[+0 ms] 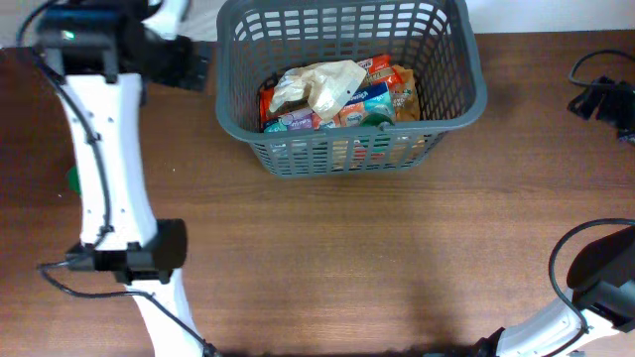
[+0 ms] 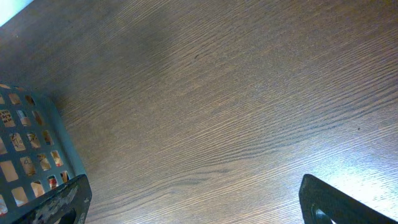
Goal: Pack container
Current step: 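Move the left gripper to the second green-lidded jar and grasp it, then carry the second jar with the left gripper into the basket and release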
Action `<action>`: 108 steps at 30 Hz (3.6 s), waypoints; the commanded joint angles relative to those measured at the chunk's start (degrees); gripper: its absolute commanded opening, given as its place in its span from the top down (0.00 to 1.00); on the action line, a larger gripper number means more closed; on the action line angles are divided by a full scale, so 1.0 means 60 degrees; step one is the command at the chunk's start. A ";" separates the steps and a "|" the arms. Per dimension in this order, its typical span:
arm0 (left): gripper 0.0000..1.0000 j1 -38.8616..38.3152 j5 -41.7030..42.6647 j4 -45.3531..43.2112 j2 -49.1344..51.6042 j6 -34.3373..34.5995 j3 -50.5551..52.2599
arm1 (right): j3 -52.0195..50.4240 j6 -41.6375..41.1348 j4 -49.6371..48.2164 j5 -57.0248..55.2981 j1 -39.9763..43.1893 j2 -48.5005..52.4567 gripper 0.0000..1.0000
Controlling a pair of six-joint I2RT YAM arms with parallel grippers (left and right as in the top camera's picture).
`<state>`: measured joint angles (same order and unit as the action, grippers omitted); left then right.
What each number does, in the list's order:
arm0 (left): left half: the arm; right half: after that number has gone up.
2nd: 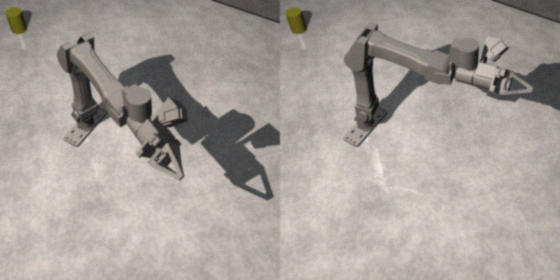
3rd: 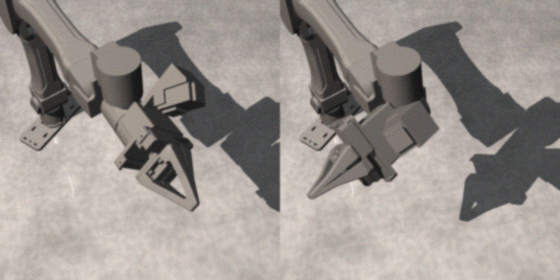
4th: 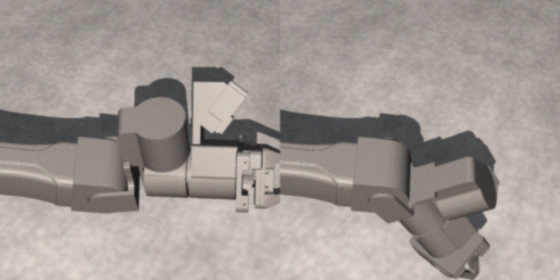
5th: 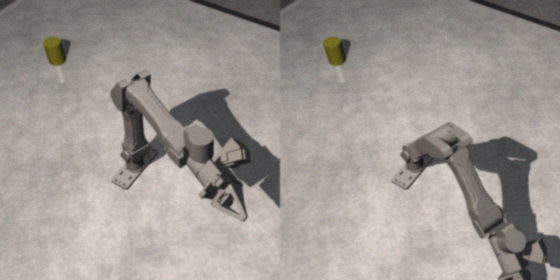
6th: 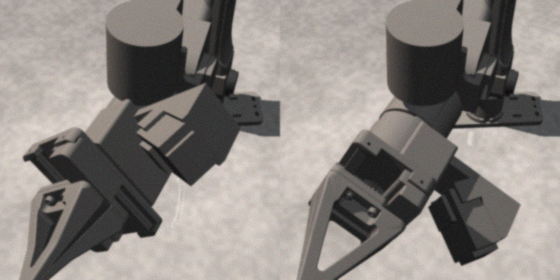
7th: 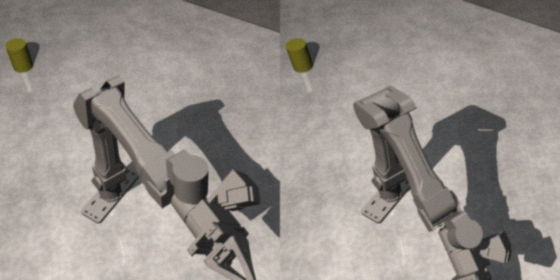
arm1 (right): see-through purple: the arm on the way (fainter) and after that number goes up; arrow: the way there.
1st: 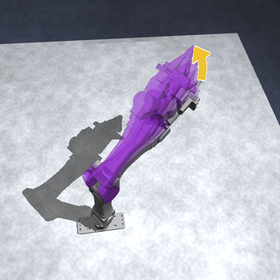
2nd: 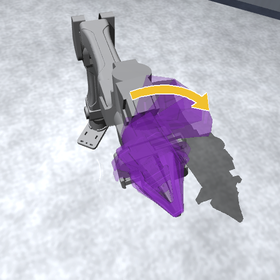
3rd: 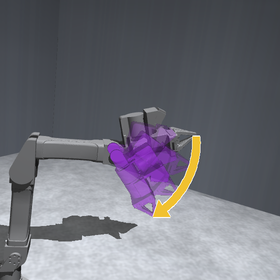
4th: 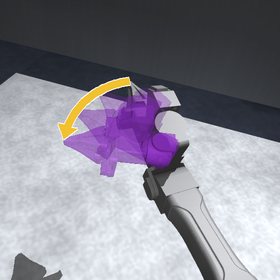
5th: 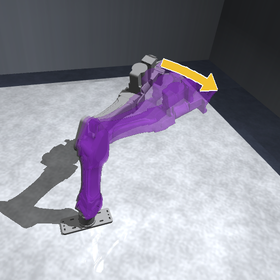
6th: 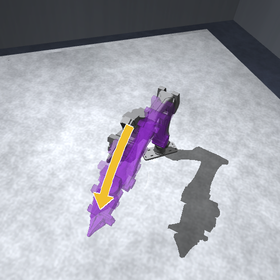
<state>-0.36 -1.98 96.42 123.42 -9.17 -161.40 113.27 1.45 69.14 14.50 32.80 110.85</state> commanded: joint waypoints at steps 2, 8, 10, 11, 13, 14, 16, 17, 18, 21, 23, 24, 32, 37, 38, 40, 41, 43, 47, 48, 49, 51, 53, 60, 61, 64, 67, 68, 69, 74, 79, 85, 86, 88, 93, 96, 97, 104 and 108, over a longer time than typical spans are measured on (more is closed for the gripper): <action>0.01 0.1166 -0.0062 0.0044 0.0022 0.1617 0.1045 | -0.0040 -0.0076 0.0004 0.0080 -0.0025 -0.0146 0.01; 0.01 0.2299 -0.0685 0.0047 0.0022 0.1614 0.3971 | -0.0040 -0.0076 0.0004 0.0080 -0.0025 -0.0146 0.01; 0.01 0.2667 -0.0678 0.0047 0.0022 0.1614 0.4823 | -0.0040 -0.0076 0.0000 0.0080 -0.0025 -0.0146 0.01; 0.01 0.2998 -0.0674 0.0036 0.0022 0.1614 0.5519 | -0.0040 -0.0076 0.0000 0.0080 -0.0025 -0.0146 0.01; 0.01 0.3359 -0.0667 -0.0062 0.0018 0.1610 0.6160 | -0.0040 -0.0076 0.0004 0.0080 -0.0025 -0.0146 0.01; 0.01 0.3501 -0.0637 -0.0142 0.0018 0.1603 0.6379 | -0.0040 -0.0076 0.0000 0.0080 -0.0025 -0.0146 0.01; 0.01 0.3821 -0.0601 -0.0321 0.0018 0.1519 0.6728 | -0.0040 -0.0076 0.0004 0.0080 -0.0025 -0.0146 0.01; 0.01 0.3971 -0.0583 -0.0455 0.0022 0.1395 0.6845 | -0.0040 -0.0076 0.0004 0.0080 -0.0025 -0.0146 0.01; 0.01 0.4076 -0.0565 -0.0576 0.0018 0.1300 0.6918 | -0.0040 -0.0076 0.0004 0.0080 -0.0025 -0.0146 0.01; 0.01 0.4408 -0.0550 -0.1166 0.0018 0.0903 0.7063 | -0.0040 -0.0076 0.0004 0.0080 -0.0025 -0.0146 0.01; 0.01 0.4557 -0.0211 -0.1555 0.0033 0.0474 0.7129 | -0.0040 -0.0076 0.0000 0.0080 -0.0025 -0.0146 0.01; 0.01 0.4619 0.0062 -0.1759 0.0044 0.0284 0.7184 | -0.0040 -0.0076 0.0004 0.0080 -0.0025 -0.0146 0.01; 0.01 0.5093 0.0368 -0.3005 0.0619 0.0219 0.7450 | -0.0040 -0.0076 0.0004 0.0080 -0.0025 -0.0146 0.01; 0.01 0.5319 0.0404 -0.3286 0.1151 0.0219 0.7482 | -0.0040 -0.0076 0.0000 0.0080 -0.0025 -0.0146 0.01; 0.01 0.5340 0.0455 -0.3279 0.1249 0.0219 0.7493 | -0.0040 -0.0076 0.0004 0.0080 -0.0025 -0.0146 0.01; 0.01 0.5348 0.0554 -0.3246 0.1490 0.0222 0.7522 | -0.0040 -0.0076 0.0004 0.0080 -0.0025 -0.0146 0.01; 0.01 0.5348 0.0550 -0.3220 0.1617 0.0222 0.7522 | -0.0040 -0.0076 0.0004 0.0080 -0.0025 -0.0146 0.01; 0.01 0.5348 0.0546 -0.3224 0.1810 0.0219 0.7522 | -0.0040 -0.0076 0.0000 0.0080 -0.0025 -0.0146 0.01; 0.01 0.5348 0.0550 -0.3435 0.2153 0.0222 0.7522 | -0.0040 -0.0076 0.0004 0.0080 -0.0025 -0.0146 0.01; 0.01 0.5348 0.0550 -0.3457 0.2222 0.0222 0.7522 | -0.0040 -0.0076 0.0000 0.0080 -0.0025 -0.0146 0.01; 0.01 0.5348 0.0550 -0.3453 0.2273 0.0222 0.7522 | -0.0040 -0.0076 0.0000 0.0080 -0.0025 -0.0146 0.01; 0.01 0.5348 0.0550 -0.3428 0.2408 0.0222 0.7522 | -0.0040 -0.0076 0.0004 0.0080 -0.0025 -0.0146 0.01; 0.01 0.5348 0.0554 -0.3384 0.2546 0.0222 0.7522 | -0.0040 -0.0076 0.0004 0.0080 -0.0025 -0.0146 0.01; 0.10 0.5348 0.0546 -0.3311 0.2630 0.0222 0.7519 | -0.0040 -0.0076 0.0000 0.0080 -0.0025 -0.0146 0.01; 0.11 0.5348 0.0546 -0.3304 0.2630 0.0222 0.7522 | -0.0040 -0.0076 0.0004 0.0080 -0.0025 -0.0146 0.01; 0.17 0.5348 0.0550 -0.3275 0.2630 0.0222 0.7519 | -0.0040 -0.0076 0.0000 0.0080 -0.0025 -0.0146 0.01; 0.22 0.5348 0.0550 -0.3195 0.2630 0.0222 0.7519 | -0.0040 -0.0076 0.0004 0.0080 -0.0025 -0.0146 0.01; 0.25 0.5348 0.0550 -0.3155 0.2630 0.0222 0.7519 | -0.0040 -0.0076 0.0000 0.0080 -0.0025 -0.0146 0.01; 0.30 0.5337 0.0554 -0.3085 0.2626 0.0222 0.7519 | -0.0040 -0.0076 0.0004 0.0080 -0.0025 -0.0146 0.01; 0.57 0.5337 0.0554 -0.2878 0.2626 0.0226 0.7490 | -0.0040 -0.0076 0.0004 0.0080 -0.0025 -0.0146 0.01; 0.98 0.5337 0.0801 -0.2189 0.2626 0.0226 0.6914 | -0.0040 -0.0076 0.0004 0.0080 -0.0025 -0.0146 0.01; 0.98 0.5184 0.1534 -0.0816 0.2616 0.0226 0.4754 | -0.0040 -0.0076 0.0000 0.0080 -0.0025 -0.0146 0.01; 0.98 0.5111 0.1632 -0.0546 0.2605 0.0226 0.4207 | -0.0040 -0.0076 0.0004 0.0080 -0.0025 -0.0146 0.01; 0.98 0.4914 0.1698 -0.0018 0.2590 0.0229 0.2976 | -0.0040 -0.0076 0.0004 0.0080 -0.0025 -0.0146 0.01; 0.98 0.3880 0.2197 -0.0062 0.1752 0.0335 0.0342 | -0.0040 -0.0076 0.0004 0.0080 -0.0025 -0.0146 0.01; 0.98 0.3122 0.2200 -0.0142 0.1304 0.0328 -0.0619 | -0.0040 -0.0076 0.0000 0.0080 -0.0025 -0.0146 0.01; 0.98 0.2809 0.2208 -0.0153 0.1169 0.0324 -0.0918 | -0.0040 -0.0076 0.0004 0.0080 -0.0025 -0.0146 0.01; 0.98 -0.0106 0.2594 -0.0299 0.0350 -0.1428 -0.2160 | -0.0040 -0.0076 0.0000 0.0080 -0.0025 -0.0146 0.01; 0.98 -0.2004 0.1800 -0.0561 0.0211 -0.3005 -0.2259 | -0.0040 -0.0076 0.0000 0.0080 -0.0025 -0.0146 0.01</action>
<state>-4.82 11.40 93.80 126.69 -16.05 -173.86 113.27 1.45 69.14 14.50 32.80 110.85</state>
